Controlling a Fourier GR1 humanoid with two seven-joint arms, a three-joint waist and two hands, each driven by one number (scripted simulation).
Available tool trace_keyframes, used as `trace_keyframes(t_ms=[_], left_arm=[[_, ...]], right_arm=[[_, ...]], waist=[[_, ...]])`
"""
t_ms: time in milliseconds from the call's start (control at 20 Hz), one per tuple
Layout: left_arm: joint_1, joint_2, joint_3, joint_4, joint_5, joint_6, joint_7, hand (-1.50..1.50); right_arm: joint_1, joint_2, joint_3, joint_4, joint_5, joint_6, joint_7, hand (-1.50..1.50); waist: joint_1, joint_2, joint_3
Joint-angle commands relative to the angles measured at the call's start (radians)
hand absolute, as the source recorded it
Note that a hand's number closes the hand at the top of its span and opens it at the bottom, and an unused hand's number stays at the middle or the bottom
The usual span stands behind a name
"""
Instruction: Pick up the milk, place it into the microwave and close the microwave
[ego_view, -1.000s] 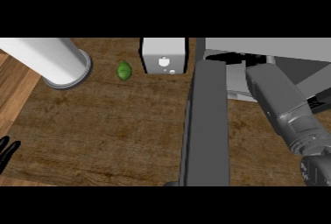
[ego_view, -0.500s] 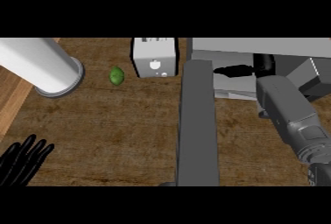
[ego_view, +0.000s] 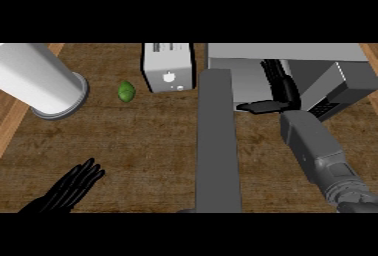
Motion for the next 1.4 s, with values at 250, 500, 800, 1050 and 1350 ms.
trace_keyframes(t_ms=[250, 500, 800, 1050, 1350], left_arm=[[-0.038, -0.056, -0.096, 0.094, -0.267, 0.031, -0.135, -1.5], [-0.111, -0.057, -0.154, 0.23, -0.327, 0.117, -0.193, 1.5], [-0.232, -0.057, -0.194, 0.301, -0.426, 0.192, -0.197, 1.5], [-0.306, -0.057, -0.237, 0.405, -0.496, 0.196, -0.199, 1.5], [-0.414, -0.057, -0.332, 0.564, -0.559, 0.287, -0.287, 1.5]], right_arm=[[0.225, 0.06, 0.046, -0.058, -0.011, 0.169, -0.109, -1.5], [0.329, 0.082, 0.087, -0.133, -0.001, 0.094, -0.082, -1.5], [0.507, 0.021, 0.117, -0.261, -0.011, 0.168, -0.098, -1.5], [0.707, -0.009, 0.122, -0.391, -0.045, 0.232, -0.155, -1.5], [0.893, -0.024, 0.138, -0.635, -0.124, 0.312, -0.09, -1.5]], waist=[[-0.048, -0.023, -0.003], [-0.07, -0.029, -0.005], [-0.083, -0.029, -0.005], [-0.094, -0.027, -0.006], [-0.092, -0.023, -0.007]])
